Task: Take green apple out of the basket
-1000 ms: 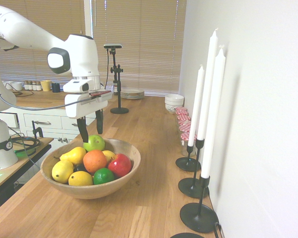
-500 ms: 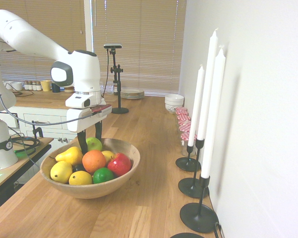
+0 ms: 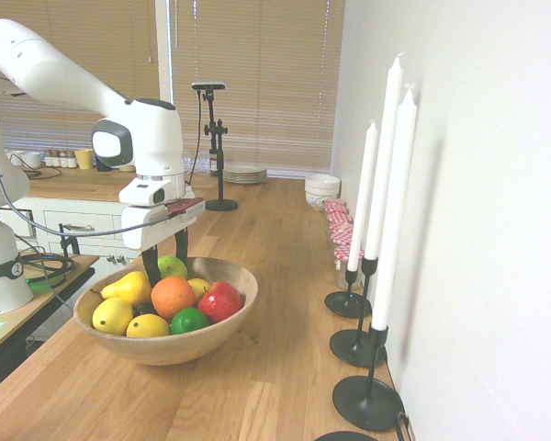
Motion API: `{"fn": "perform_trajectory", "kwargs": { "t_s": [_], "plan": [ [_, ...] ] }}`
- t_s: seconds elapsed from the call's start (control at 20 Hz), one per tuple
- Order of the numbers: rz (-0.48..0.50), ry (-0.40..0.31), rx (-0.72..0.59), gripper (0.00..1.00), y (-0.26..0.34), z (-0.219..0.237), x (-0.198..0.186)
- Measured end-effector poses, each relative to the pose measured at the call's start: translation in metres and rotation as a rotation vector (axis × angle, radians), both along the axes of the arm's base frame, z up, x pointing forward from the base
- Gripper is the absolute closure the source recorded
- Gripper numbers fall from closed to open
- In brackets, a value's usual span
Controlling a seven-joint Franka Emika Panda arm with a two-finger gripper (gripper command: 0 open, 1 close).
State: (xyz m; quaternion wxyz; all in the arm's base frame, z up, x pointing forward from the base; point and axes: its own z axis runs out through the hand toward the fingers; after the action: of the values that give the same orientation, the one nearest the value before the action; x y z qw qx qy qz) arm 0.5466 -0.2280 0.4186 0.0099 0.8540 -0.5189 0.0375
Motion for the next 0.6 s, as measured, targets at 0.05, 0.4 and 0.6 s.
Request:
{"fn": "perform_trajectory", "kwargs": {
  "t_s": [0.05,0.4,0.6],
  "plan": [
    [-0.001,0.001,0.0,1.0,0.0,0.0,-0.001],
    [0.002,-0.028,-0.002,1.0,0.003,0.018,-0.006],
    [0.037,-0.082,-0.007,1.0,0.025,0.06,-0.007]
  ]
}}
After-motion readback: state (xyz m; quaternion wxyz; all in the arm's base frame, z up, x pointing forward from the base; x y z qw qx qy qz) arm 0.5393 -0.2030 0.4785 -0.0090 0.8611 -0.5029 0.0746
